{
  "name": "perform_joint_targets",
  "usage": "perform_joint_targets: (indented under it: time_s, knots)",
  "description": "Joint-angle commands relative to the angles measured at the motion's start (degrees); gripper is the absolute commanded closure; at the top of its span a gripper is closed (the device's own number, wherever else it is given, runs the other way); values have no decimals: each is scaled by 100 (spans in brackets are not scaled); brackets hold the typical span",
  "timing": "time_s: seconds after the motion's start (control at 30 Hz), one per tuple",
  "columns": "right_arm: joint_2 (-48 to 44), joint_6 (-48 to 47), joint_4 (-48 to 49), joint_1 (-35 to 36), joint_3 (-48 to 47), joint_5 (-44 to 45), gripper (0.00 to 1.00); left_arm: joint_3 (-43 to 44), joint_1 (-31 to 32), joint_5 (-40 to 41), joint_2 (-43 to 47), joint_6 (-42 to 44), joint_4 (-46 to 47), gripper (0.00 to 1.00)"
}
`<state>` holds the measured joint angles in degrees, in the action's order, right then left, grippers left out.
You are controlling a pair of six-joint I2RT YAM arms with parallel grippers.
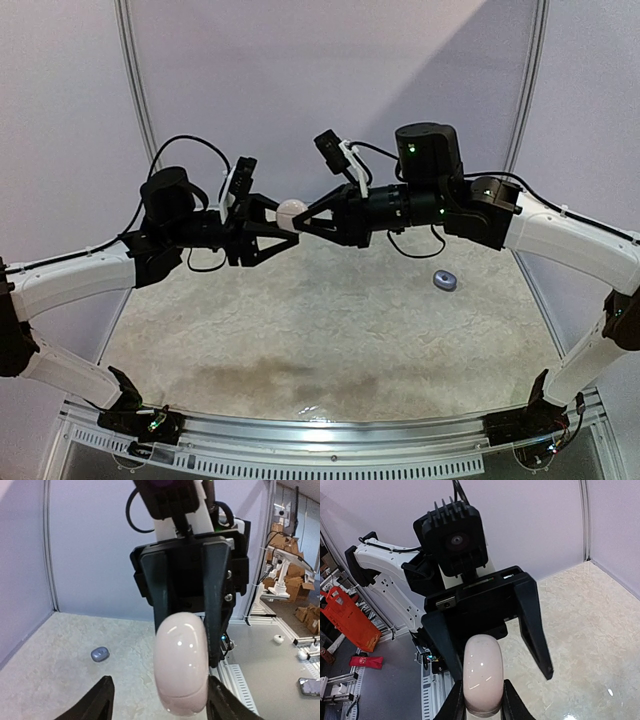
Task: Insert the wireless bluetooth earbuds into the charging case
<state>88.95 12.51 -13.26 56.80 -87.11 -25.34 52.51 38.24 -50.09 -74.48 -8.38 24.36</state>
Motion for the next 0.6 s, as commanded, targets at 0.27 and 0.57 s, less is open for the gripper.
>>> perform_joint_targets:
  time_s: [0.27, 0.57]
  knots:
    - [-514, 1769, 24, -1120, 1696, -97, 100, -38, -8, 1368, 146, 1002, -1115, 1]
    - [381, 2988, 391, -2303, 3469, -1078, 100, -103, -18, 1623, 231, 1278, -1346, 1]
